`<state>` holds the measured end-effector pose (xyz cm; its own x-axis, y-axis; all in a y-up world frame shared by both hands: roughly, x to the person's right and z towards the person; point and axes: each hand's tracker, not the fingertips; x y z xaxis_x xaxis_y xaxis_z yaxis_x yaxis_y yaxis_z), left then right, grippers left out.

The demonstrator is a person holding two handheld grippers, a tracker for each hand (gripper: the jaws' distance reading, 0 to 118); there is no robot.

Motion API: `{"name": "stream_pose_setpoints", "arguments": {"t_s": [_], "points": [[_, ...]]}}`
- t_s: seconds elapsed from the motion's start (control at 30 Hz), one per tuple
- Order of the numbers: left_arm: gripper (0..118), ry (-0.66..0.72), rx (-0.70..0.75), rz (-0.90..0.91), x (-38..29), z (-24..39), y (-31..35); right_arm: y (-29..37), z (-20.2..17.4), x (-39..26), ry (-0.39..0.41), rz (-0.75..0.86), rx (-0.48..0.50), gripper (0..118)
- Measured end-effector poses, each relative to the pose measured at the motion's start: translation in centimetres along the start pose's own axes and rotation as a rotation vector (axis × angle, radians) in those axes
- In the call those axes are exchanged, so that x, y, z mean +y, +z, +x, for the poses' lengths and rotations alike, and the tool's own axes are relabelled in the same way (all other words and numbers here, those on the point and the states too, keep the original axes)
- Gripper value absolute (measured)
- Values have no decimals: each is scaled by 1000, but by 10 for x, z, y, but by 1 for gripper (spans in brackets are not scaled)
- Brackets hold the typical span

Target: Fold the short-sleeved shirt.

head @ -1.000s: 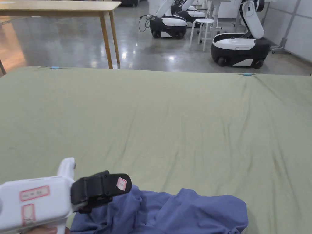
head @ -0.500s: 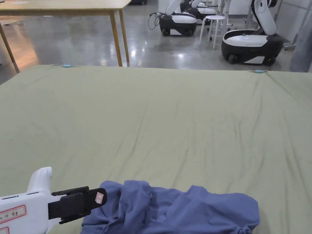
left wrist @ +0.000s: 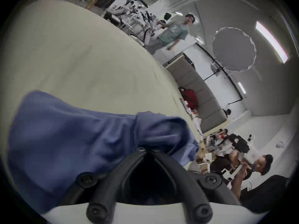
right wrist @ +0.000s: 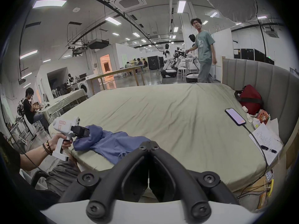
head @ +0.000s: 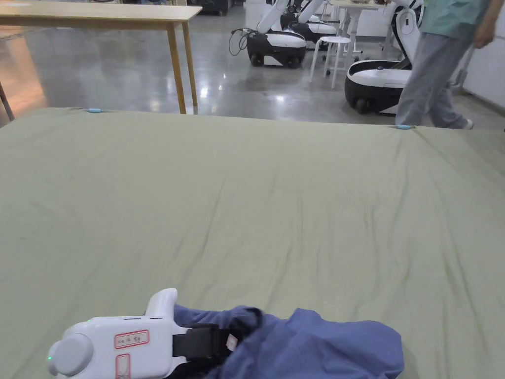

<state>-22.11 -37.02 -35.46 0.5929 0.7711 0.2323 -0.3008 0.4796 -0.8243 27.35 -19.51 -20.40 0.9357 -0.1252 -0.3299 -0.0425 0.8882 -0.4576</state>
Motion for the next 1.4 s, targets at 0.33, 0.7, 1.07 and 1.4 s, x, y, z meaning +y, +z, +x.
{"name": "stream_pose_setpoints", "arguments": {"t_s": [0.33, 0.7, 1.07, 1.4], "points": [[0, 7, 24, -43, 0, 6, -26, -1, -1, -4, -2, -10, 1, 0], [0, -177, -62, 255, -36, 58, 151, -8, -5, -2, -11, 9, 32, 0], [118, -69, 41, 270, 7, -18, 151, -17, -23, 4, 26, 10, 94, 0], [118, 73, 112, 168, 25, -83, 94, -8, -21, 6, 25, 23, 67, 0]]}}
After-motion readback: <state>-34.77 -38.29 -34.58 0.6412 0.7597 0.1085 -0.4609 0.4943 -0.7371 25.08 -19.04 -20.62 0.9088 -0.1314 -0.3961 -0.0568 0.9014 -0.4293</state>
